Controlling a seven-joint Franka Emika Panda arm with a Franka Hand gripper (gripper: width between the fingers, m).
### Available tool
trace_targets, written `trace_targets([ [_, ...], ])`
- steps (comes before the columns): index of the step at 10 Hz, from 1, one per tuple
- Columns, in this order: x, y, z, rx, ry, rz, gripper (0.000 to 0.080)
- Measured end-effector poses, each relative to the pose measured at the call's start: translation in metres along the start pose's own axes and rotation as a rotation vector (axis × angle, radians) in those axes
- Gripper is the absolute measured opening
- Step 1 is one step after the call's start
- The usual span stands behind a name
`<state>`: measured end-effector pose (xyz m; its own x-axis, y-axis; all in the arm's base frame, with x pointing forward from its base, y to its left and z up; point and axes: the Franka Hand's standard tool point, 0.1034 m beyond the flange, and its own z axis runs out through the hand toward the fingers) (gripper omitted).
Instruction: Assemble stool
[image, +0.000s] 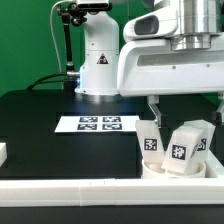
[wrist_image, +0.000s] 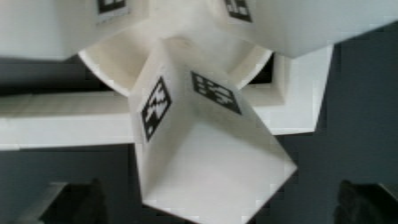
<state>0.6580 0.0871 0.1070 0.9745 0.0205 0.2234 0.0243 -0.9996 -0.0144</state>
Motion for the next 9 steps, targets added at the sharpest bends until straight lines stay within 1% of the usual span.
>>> trace_targets([
  [5, -0.0013, 0.009, 0.0024, -0.029, -0.01, -0.316, 0.0649],
  [6, -0.001, 0.0108, 0.0023, -0.035, -0.012, -0.35, 0.0649],
  [9, -0.001, 0.0112, 0.0023, -0.036, -0.012, -0.344, 0.0649],
])
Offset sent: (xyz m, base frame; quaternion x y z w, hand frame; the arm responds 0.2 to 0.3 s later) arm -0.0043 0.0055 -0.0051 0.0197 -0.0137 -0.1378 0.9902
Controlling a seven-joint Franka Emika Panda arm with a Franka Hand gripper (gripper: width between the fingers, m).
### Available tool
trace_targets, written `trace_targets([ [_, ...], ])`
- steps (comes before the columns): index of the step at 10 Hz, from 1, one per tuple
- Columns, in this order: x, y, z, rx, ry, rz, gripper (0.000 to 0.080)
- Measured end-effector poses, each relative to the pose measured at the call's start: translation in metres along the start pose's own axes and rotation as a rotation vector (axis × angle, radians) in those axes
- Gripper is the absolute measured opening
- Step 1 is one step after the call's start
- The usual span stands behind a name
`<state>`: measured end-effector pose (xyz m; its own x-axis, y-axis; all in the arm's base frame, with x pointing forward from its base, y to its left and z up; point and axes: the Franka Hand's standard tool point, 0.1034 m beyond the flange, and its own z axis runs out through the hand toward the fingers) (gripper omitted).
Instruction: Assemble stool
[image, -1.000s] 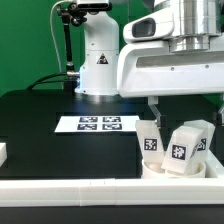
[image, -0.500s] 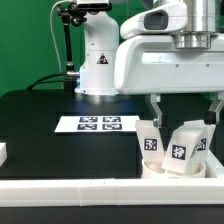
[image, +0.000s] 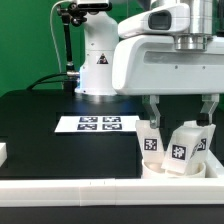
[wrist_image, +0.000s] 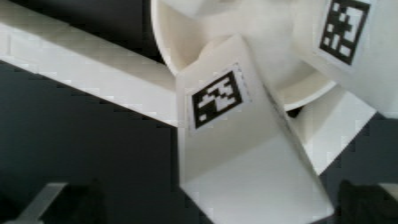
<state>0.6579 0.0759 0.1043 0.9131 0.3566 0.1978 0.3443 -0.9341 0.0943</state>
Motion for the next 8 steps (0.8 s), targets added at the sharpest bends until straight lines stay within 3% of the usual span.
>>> trace_targets([
  [3, 0.0028, -0.0077, -0.0056, 0.008, 0.013, -0.033, 0.0649],
  [4, -0.0034, -0.0119, -0.0066, 0.037, -0.042, 0.032, 0.0649],
  [8, -0.002, -0.0087, -0.0065, 0.032, -0.035, 0.036, 0.0649],
])
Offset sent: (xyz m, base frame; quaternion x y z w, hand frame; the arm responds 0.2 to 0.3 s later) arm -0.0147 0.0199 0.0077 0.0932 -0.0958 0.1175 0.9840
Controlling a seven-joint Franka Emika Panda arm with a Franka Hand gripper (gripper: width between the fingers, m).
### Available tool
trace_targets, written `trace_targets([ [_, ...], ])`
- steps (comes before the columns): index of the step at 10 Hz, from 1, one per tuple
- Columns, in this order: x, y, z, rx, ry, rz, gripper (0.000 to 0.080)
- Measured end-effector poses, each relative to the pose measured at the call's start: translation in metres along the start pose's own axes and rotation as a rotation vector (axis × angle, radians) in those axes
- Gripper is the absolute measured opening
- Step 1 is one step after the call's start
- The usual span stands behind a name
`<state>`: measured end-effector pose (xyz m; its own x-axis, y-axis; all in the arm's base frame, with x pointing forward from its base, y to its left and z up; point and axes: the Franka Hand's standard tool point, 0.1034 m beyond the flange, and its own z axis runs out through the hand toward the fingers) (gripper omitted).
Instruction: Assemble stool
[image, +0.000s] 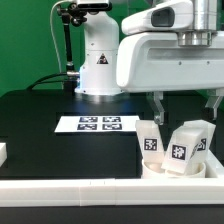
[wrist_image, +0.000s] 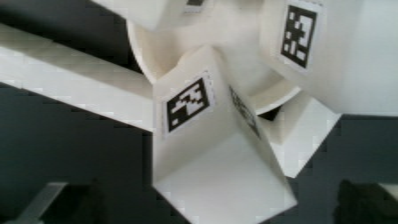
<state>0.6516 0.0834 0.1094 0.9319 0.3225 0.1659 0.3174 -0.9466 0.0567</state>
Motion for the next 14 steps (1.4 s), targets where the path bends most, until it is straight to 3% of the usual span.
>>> trace_targets([
  [1, -0.002, -0.001, 0.0, 0.007, -0.015, 0.015, 0.0649],
  [2, -0.011, -0.008, -0.002, 0.04, -0.088, 0.049, 0.0649],
  [4, -0.011, -0.011, -0.008, 0.052, -0.105, 0.044, 0.0649],
  [6, -0.026, -0.016, -0.009, 0.069, -0.294, 0.044, 0.0649],
  [7, -0.017, -0.013, -0.007, 0.062, -0.283, 0.042, 0.0649],
  [11, -0.012, -0.005, -0.008, 0.076, -0.25, -0.193, 0.0649],
  [14, -0.015, 0.003, -0.007, 0.07, -0.259, -0.363, 0.0649],
])
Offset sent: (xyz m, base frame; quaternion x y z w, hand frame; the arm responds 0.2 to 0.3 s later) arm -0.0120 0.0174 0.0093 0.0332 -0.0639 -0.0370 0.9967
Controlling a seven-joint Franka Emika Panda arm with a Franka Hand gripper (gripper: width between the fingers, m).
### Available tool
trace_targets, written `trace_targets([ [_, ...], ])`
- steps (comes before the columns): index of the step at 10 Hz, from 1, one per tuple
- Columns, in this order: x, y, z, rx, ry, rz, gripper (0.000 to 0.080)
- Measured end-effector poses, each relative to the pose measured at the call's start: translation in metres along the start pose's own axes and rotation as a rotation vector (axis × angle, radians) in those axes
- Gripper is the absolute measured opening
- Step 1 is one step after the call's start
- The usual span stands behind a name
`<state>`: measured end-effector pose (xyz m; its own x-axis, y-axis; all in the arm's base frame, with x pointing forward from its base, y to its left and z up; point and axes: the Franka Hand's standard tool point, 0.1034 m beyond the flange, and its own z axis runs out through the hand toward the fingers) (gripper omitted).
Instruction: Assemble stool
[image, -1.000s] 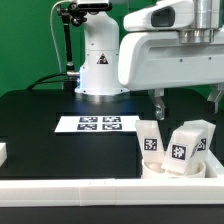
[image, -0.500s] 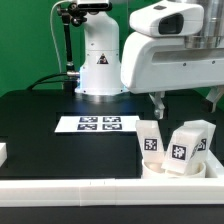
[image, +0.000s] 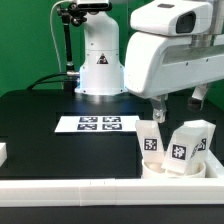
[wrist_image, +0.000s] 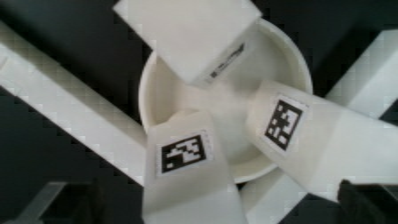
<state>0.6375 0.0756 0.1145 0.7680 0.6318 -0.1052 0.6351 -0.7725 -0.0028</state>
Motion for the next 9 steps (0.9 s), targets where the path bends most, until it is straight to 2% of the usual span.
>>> trace_targets([
  [2, -0.001, 0.003, 0.003, -0.012, -0.017, -0.147, 0.0649],
  [3, 0.004, 0.004, 0.004, -0.021, -0.029, -0.236, 0.0649],
  [5, 0.013, 0.01, 0.012, -0.023, -0.04, -0.243, 0.0649],
  [9, 0.017, 0.016, 0.022, -0.022, -0.055, -0.209, 0.0649],
])
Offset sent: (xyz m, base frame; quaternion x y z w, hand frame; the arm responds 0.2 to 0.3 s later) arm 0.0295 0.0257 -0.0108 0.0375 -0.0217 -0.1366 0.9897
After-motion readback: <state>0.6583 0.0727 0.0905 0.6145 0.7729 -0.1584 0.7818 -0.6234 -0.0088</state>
